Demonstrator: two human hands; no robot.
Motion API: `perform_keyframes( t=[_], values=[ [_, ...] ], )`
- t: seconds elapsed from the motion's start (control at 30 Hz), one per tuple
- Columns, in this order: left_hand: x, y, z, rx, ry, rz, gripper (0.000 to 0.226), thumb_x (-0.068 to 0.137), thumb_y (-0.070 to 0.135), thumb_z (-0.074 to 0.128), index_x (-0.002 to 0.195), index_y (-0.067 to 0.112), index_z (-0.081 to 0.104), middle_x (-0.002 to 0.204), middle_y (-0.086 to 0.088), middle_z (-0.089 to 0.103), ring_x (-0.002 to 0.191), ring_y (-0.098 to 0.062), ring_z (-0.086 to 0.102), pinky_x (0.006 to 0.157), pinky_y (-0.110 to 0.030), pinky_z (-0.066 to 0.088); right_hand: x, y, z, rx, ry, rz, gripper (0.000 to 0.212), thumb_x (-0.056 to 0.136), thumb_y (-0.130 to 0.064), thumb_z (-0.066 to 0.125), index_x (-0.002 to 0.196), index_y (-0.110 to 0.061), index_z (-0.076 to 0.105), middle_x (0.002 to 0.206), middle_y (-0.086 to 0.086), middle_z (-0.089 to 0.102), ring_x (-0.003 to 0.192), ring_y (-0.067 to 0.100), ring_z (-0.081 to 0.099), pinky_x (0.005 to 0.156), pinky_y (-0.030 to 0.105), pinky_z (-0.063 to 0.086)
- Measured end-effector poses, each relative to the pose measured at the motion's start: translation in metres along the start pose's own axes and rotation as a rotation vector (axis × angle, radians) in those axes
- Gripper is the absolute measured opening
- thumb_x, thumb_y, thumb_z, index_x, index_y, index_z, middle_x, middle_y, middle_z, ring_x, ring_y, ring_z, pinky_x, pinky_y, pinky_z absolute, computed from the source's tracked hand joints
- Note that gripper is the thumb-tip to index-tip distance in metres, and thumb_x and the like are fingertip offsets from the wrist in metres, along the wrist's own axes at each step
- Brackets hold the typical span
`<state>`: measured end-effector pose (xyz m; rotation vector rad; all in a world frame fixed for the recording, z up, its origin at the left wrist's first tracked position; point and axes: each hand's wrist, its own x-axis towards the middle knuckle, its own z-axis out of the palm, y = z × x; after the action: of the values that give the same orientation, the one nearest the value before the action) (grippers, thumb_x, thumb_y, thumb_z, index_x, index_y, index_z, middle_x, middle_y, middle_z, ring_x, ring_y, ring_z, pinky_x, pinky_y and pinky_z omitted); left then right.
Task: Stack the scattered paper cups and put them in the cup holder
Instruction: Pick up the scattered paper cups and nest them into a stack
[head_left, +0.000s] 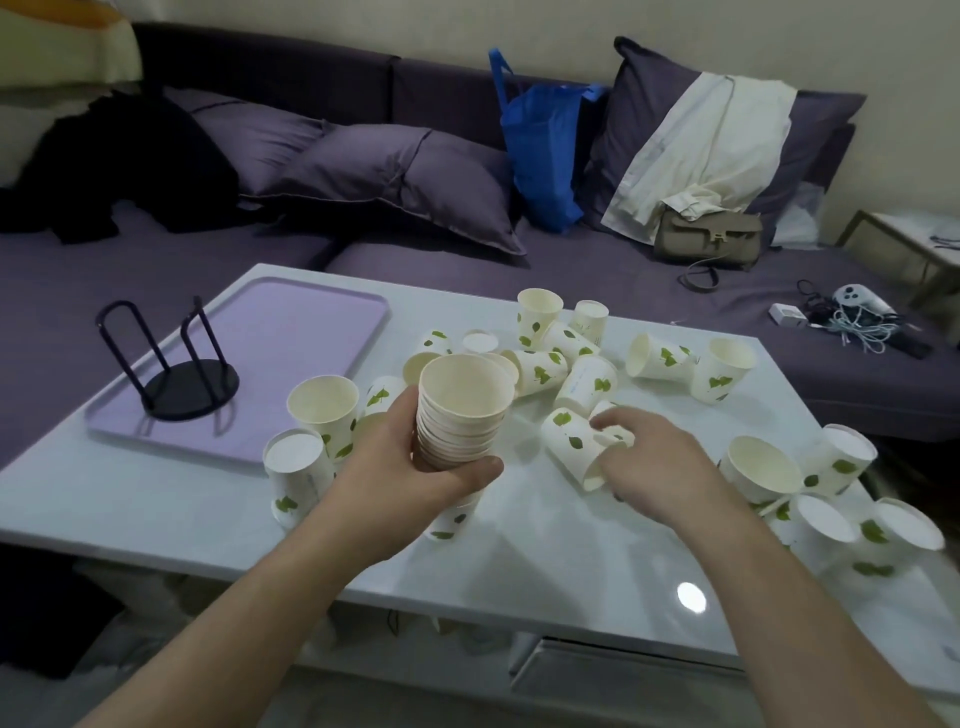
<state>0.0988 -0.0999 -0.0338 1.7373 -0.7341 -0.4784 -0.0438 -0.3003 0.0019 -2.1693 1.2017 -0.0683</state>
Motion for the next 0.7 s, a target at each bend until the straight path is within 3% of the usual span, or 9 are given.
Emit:
perform_keyframes(
  t=[0.1, 0.17, 0.23, 0.33, 0.4, 0.47, 0.6, 0.7],
  values=[
    [0.000, 0.001, 0.001, -0.004, 0.005, -0.009, 0.062, 0.079, 0.034, 0.096, 0.128, 0.048, 0.061, 0.114, 0.028, 0.076, 0.105, 0.004, 0.072, 0.103, -0.039, 0.059, 0.004, 0.004, 0.005, 0.023, -0.031, 0.001, 0.057, 0.092, -0.012, 0.048, 0.137, -0.044, 0.064, 0.124, -0.011, 0.054, 0.085, 0.006, 0.058, 0.062, 0.023, 0.046],
    [0.000, 0.000, 0.001, -0.008, 0.004, -0.017, 0.062, 0.079, 0.035, 0.096, 0.128, 0.048, 0.061, 0.113, 0.028, 0.076, 0.104, 0.004, 0.072, 0.102, -0.040, 0.060, 0.008, 0.006, 0.009, 0.113, -0.064, -0.001, 0.055, 0.092, -0.010, 0.052, 0.136, -0.040, 0.068, 0.119, -0.013, 0.064, 0.089, 0.007, 0.062, 0.067, 0.024, 0.050],
    [0.000, 0.001, 0.001, -0.009, 0.007, -0.021, 0.060, 0.079, 0.034, 0.097, 0.124, 0.050, 0.061, 0.112, 0.029, 0.075, 0.102, 0.004, 0.072, 0.101, -0.038, 0.059, 0.008, 0.005, 0.010, 0.241, -0.054, 0.012, 0.044, 0.091, -0.009, 0.059, 0.122, -0.036, 0.077, 0.111, -0.013, 0.073, 0.093, 0.011, 0.068, 0.076, 0.026, 0.055],
    [-0.002, 0.001, 0.001, -0.006, 0.005, -0.017, 0.057, 0.079, 0.032, 0.096, 0.120, 0.050, 0.061, 0.111, 0.030, 0.075, 0.101, 0.006, 0.071, 0.097, -0.033, 0.058, 0.004, 0.001, 0.006, 0.361, 0.121, -0.092, 0.018, 0.091, -0.017, 0.071, 0.092, -0.031, 0.083, 0.093, -0.013, 0.078, 0.092, 0.011, 0.072, 0.071, 0.026, 0.052],
    [-0.002, 0.001, 0.000, -0.005, 0.007, -0.018, 0.056, 0.079, 0.032, 0.096, 0.120, 0.049, 0.062, 0.111, 0.030, 0.075, 0.101, 0.006, 0.071, 0.093, -0.029, 0.058, -0.003, -0.005, 0.003, 0.367, 0.305, -0.229, 0.011, 0.091, -0.022, 0.074, 0.083, -0.028, 0.078, 0.079, -0.012, 0.075, 0.075, 0.004, 0.066, 0.065, 0.020, 0.046],
    [-0.001, 0.000, 0.001, 0.003, 0.009, -0.018, 0.056, 0.078, 0.033, 0.096, 0.119, 0.047, 0.062, 0.110, 0.029, 0.075, 0.100, 0.006, 0.071, 0.090, -0.026, 0.057, -0.012, -0.013, 0.001, 0.352, 0.445, -0.388, 0.011, 0.095, -0.017, 0.072, 0.091, -0.027, 0.070, 0.076, -0.009, 0.069, 0.071, 0.005, 0.060, 0.061, 0.011, 0.042],
    [-0.001, 0.001, 0.002, 0.027, 0.002, -0.001, 0.056, 0.079, 0.035, 0.095, 0.124, 0.043, 0.063, 0.109, 0.030, 0.073, 0.099, 0.007, 0.071, 0.084, -0.018, 0.055, -0.036, -0.041, -0.005, 0.353, 0.635, -0.725, 0.034, 0.103, -0.003, 0.061, 0.133, -0.019, 0.057, 0.102, -0.007, 0.072, 0.092, 0.000, 0.063, 0.078, 0.003, 0.041],
    [0.000, -0.001, 0.002, 0.048, -0.009, 0.008, 0.059, 0.079, 0.041, 0.095, 0.128, 0.044, 0.062, 0.112, 0.026, 0.073, 0.102, 0.000, 0.072, 0.092, -0.031, 0.061, -0.049, -0.060, -0.006, 0.288, 0.748, -0.913, 0.035, 0.105, 0.000, 0.058, 0.139, -0.009, 0.060, 0.114, -0.001, 0.071, 0.102, 0.011, 0.065, 0.089, 0.015, 0.047]
  ],
)
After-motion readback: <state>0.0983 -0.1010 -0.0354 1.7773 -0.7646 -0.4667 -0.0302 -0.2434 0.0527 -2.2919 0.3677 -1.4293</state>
